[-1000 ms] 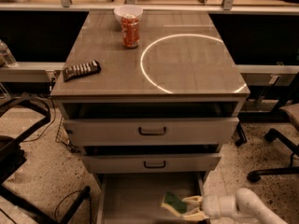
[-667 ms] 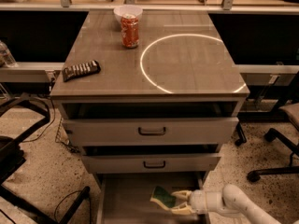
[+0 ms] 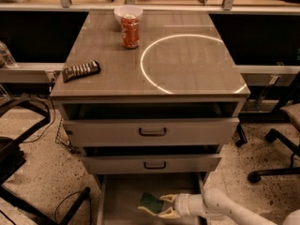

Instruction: Place sponge into bottom drawer

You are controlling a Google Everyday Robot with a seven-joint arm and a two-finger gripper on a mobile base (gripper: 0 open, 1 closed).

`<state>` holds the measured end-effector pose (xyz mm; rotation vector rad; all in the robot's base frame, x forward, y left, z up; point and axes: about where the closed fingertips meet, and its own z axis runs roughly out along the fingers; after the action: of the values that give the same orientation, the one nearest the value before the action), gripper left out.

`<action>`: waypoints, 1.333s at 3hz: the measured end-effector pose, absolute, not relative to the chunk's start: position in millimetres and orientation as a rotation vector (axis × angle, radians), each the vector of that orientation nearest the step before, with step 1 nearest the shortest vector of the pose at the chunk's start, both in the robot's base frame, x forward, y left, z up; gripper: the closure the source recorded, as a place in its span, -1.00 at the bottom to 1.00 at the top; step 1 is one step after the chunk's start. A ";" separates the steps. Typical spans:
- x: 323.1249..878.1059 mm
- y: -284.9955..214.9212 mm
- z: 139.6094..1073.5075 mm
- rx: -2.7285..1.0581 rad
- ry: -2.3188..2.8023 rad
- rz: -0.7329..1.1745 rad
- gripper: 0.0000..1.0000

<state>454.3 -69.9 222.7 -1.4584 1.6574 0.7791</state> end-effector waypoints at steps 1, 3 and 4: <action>464.8 -69.9 211.9 -1.454 1.688 0.684 0.53; 461.6 -65.1 211.1 -1.459 1.683 0.697 -0.40; 460.2 -62.2 210.4 -1.459 1.681 0.703 -0.98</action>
Offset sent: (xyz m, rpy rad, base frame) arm 0.0074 0.0009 -0.0104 -0.0491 -0.0350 -0.0386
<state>460.2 -62.2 210.4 -1.4595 1.6808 0.7035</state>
